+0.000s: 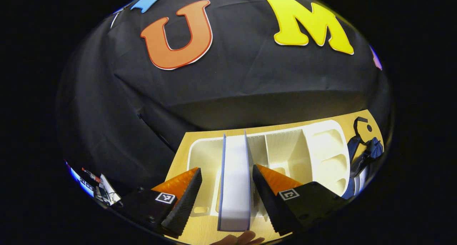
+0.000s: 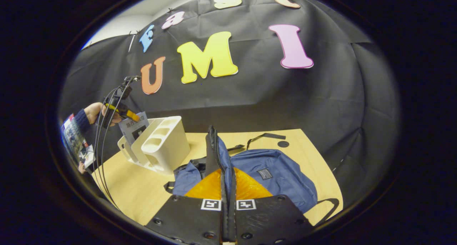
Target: Open the schoolbag, grab two books from the bookshelf and put them into the schoolbag.
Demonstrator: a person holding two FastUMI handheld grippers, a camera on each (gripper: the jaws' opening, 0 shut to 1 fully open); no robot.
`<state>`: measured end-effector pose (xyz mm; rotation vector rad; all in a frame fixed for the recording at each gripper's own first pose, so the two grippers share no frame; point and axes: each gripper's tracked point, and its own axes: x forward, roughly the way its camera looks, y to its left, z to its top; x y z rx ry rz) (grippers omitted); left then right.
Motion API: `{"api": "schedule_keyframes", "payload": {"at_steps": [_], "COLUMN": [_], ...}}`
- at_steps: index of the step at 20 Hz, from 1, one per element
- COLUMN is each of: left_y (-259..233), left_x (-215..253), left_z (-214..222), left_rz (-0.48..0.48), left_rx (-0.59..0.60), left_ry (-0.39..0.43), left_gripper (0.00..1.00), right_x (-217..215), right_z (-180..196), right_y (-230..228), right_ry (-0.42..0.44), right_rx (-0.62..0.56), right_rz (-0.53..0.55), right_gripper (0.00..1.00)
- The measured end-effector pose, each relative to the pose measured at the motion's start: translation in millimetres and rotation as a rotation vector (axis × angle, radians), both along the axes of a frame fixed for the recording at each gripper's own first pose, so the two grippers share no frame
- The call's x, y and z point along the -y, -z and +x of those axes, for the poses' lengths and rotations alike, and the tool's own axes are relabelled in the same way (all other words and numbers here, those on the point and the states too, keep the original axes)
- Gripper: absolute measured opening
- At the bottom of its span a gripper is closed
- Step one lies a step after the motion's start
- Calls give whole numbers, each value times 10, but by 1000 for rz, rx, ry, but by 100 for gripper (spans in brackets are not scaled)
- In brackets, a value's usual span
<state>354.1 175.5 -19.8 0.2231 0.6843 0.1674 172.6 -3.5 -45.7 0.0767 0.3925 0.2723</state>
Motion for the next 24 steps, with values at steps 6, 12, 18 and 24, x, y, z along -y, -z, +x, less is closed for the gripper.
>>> {"api": "schedule_keyframes", "payload": {"at_steps": [6, 12, 18, 24], "left_y": [310, 358, 355, 269], "left_x": [200, 304, 362, 277], "left_z": [-95, -118, -321, -561], "left_rz": [-38, -65, -105, -135], "left_rx": [-183, -227, -245, -186], "left_ry": [34, 47, 5, -47], "left_gripper": [66, 51, 44, 43], "right_x": [-10, 8, 8, -30], "right_z": [12, -15, -27, -67], "right_y": [26, 78, 88, 124], "right_ry": [-1, 2, 5, -2], "right_rx": [-2, -7, -8, -3], "right_rz": [2, 14, 20, -11], "right_gripper": [1, 1, 1, 1]}}
